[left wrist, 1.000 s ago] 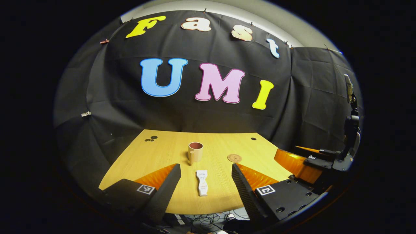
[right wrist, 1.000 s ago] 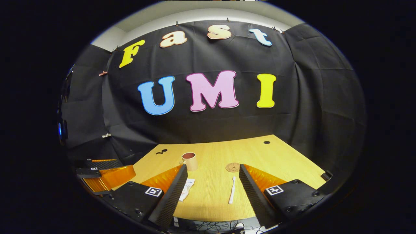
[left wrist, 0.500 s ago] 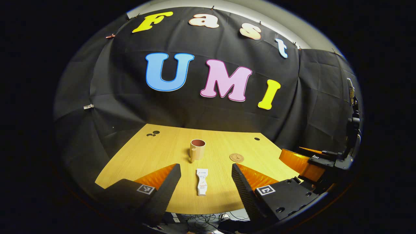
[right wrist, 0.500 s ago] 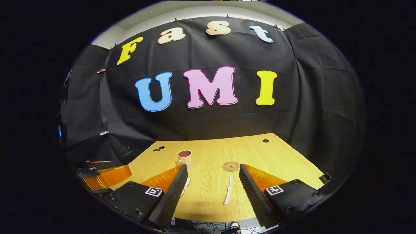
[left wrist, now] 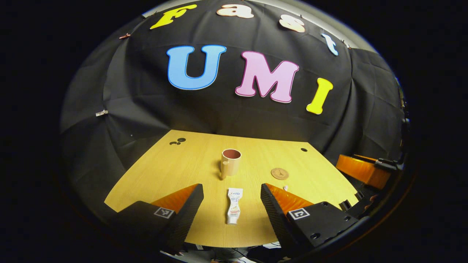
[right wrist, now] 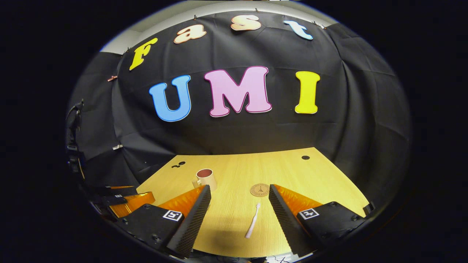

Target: Put the toothbrush and toothpaste on the desktop into the cup, then pick up the cup and place it on the coaster on the desktop.

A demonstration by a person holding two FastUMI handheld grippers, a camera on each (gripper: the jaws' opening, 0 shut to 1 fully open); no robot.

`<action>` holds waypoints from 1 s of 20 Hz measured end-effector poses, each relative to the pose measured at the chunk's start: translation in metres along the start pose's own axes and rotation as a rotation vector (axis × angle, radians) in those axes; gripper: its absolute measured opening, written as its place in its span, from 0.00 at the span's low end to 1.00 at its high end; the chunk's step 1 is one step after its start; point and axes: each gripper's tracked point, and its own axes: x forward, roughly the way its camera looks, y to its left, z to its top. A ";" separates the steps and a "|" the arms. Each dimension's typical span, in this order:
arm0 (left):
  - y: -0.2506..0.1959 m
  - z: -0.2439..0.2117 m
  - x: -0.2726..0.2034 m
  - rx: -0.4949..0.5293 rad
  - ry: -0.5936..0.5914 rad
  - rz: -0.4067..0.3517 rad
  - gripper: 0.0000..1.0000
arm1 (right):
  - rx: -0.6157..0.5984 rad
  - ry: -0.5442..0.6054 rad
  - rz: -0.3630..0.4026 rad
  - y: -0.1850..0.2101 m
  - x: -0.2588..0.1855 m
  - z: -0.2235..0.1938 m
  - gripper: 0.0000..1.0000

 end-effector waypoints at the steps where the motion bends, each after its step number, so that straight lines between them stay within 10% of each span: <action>1: 0.001 -0.004 0.011 -0.004 0.019 0.005 0.98 | 0.000 0.009 0.010 -0.003 0.007 -0.001 0.98; 20: 0.013 -0.149 0.159 0.016 0.520 0.085 0.98 | 0.041 0.172 0.108 -0.058 0.121 -0.026 0.98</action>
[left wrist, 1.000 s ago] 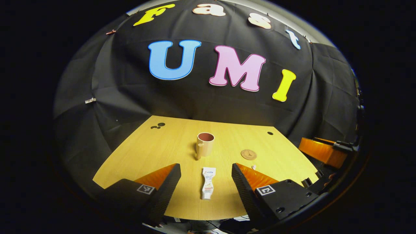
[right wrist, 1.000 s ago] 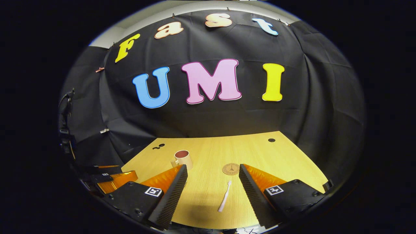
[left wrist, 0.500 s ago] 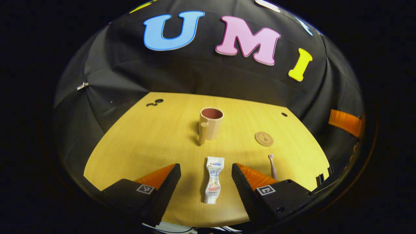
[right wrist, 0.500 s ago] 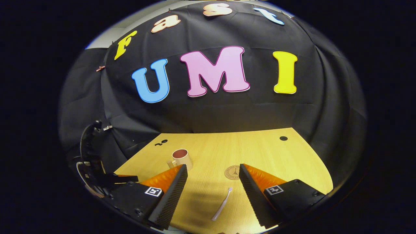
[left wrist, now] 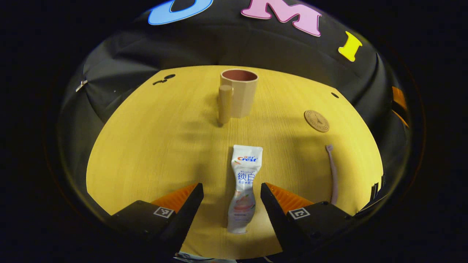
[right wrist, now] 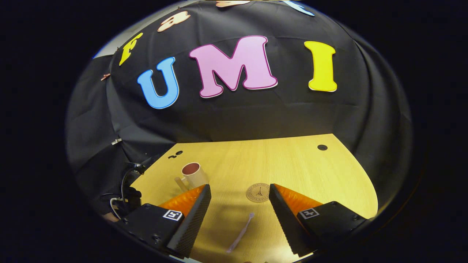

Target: Put the toothbrush and toothpaste on the desktop into the cup, then pick up the cup and place it on the coaster on the desktop.

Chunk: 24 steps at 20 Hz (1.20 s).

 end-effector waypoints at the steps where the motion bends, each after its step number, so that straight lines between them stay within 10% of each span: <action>1: -0.001 -0.003 0.004 0.008 0.015 0.005 0.98 | 0.006 0.011 -0.007 -0.003 0.002 -0.003 0.98; 9: -0.013 -0.003 0.027 0.067 0.082 0.033 0.83 | 0.066 0.086 -0.054 -0.022 0.009 -0.027 0.98; 15: -0.024 -0.004 0.028 0.077 0.118 0.035 0.36 | 0.116 0.168 -0.061 -0.027 0.017 -0.050 0.98; 24: -0.026 -0.008 0.033 0.031 0.108 -0.052 0.22 | 0.097 0.325 -0.120 -0.017 0.019 -0.114 0.99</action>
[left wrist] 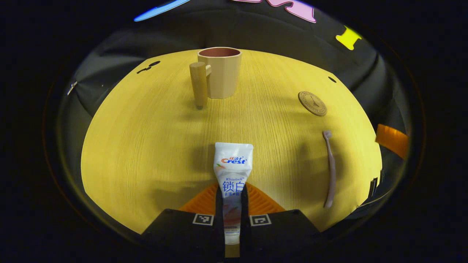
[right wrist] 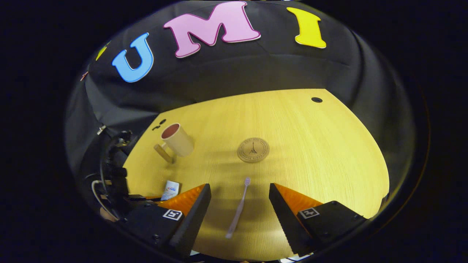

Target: Put the toothbrush and toothpaste on the desktop into the cup, then pick up the cup and place it on the coaster on the desktop.

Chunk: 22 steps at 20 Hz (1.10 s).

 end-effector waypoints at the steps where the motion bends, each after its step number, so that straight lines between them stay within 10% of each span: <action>1: -0.001 0.001 -0.001 0.004 -0.013 -0.003 0.22 | 0.017 0.022 -0.014 0.000 0.004 -0.008 0.98; 16: -0.007 0.009 0.002 -0.046 -0.086 -0.025 0.21 | 0.012 0.278 -0.156 -0.005 0.063 -0.087 0.99; 22: -0.006 0.010 0.002 -0.035 -0.086 -0.056 0.21 | -0.024 0.323 -0.228 -0.007 0.061 -0.091 0.71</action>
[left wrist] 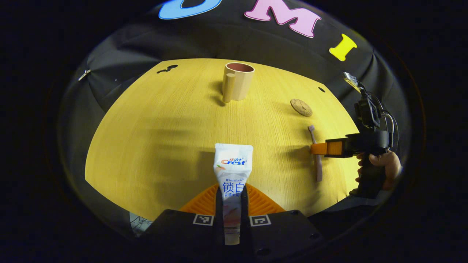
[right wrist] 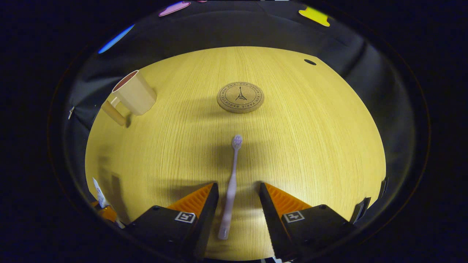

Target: Put the toothbrush and toothpaste on the desktop into the cup, then pick up the cup and place it on the coaster on the desktop.

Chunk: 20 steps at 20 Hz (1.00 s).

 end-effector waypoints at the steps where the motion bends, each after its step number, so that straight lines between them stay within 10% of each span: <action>1: 0.000 0.000 0.000 0.008 -0.005 -0.003 0.21 | 0.004 0.013 -0.002 0.000 0.001 -0.001 0.67; 2: 0.000 0.001 -0.001 0.015 -0.007 -0.004 0.21 | 0.010 0.014 -0.007 -0.001 0.001 0.000 0.49; 3: 0.000 0.001 -0.001 0.020 -0.010 -0.006 0.21 | 0.023 0.022 -0.011 -0.001 0.002 -0.001 0.61; 5: 0.000 0.002 -0.002 0.022 -0.013 -0.014 0.21 | 0.037 0.022 -0.014 -0.001 0.001 -0.002 0.19; 7: 0.000 0.001 -0.001 0.016 -0.012 -0.020 0.26 | 0.016 0.013 -0.009 -0.001 0.000 -0.002 0.29; 9: -0.001 -0.001 0.000 0.003 -0.001 -0.018 0.21 | 0.034 -0.001 0.008 0.001 -0.001 -0.001 0.08; 20: 0.000 0.011 -0.011 -0.028 -0.053 -0.018 0.21 | 0.180 0.027 0.125 -0.012 -0.005 -0.010 0.05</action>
